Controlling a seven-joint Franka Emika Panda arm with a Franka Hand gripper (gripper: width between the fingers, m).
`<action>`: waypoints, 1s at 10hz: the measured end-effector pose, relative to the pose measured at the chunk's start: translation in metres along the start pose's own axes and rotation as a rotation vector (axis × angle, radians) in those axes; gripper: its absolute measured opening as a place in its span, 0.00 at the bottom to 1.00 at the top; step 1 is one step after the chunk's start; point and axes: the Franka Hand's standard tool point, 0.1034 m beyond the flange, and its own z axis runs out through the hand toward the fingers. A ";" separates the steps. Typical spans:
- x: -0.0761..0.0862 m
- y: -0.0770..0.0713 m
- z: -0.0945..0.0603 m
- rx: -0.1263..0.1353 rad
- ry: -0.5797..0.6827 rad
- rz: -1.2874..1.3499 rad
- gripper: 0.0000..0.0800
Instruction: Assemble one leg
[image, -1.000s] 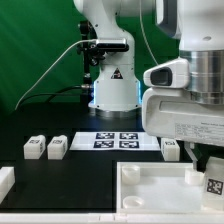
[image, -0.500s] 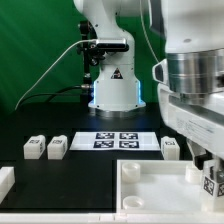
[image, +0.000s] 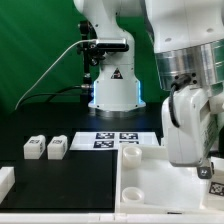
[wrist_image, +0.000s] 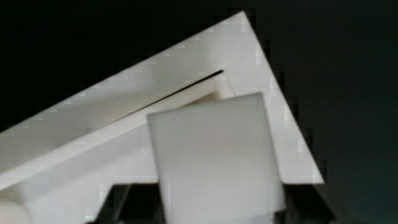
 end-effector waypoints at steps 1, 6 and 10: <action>0.002 0.000 0.000 -0.002 -0.001 0.032 0.37; 0.003 0.002 0.002 -0.009 0.005 -0.004 0.48; -0.011 0.024 -0.009 0.008 -0.017 -0.032 0.81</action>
Offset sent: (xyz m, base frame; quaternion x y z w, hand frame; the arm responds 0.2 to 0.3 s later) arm 0.0000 0.0000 0.0000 0.0000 0.0000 0.1790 0.9838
